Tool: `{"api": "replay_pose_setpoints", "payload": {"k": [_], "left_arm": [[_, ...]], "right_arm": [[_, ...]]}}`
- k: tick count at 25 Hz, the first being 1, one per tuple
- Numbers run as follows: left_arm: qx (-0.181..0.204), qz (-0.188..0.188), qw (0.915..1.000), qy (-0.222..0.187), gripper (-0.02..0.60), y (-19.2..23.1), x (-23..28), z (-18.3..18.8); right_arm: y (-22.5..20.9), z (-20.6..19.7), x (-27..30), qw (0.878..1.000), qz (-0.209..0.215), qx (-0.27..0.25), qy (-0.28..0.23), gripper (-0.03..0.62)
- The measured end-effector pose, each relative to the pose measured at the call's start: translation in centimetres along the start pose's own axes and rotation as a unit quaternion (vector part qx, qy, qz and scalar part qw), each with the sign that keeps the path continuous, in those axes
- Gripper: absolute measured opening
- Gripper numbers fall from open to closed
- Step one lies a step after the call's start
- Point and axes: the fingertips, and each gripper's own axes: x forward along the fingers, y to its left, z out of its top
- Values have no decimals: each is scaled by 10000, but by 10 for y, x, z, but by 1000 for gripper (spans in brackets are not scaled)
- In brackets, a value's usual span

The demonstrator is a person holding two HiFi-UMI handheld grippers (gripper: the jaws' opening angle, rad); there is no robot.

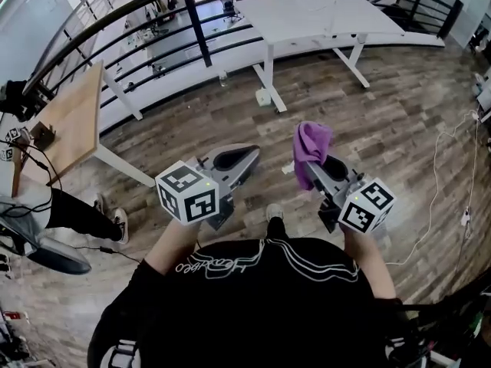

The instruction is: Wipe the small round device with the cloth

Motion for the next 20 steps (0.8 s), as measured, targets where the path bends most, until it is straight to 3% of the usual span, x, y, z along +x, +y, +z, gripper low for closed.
{"api": "replay_pose_setpoints", "payload": {"k": [5,9,13,20], "left_arm": [[-3,136,9996,254,8,102,115,51],[110,121,9997,178,8,162,184,101],[123,15,9999,112,8,202,227,136],[343,-297,9989,73,8,273,287,162]], "right_arm": [[-139,45,66,9999,20,120,10,67],[-223,93,108,9999,-17,-77,-71,67],[-273,127,136,9993,-133,-333,-73,67],[-341,145,185,9973,-406,-594,-165,67]]}}
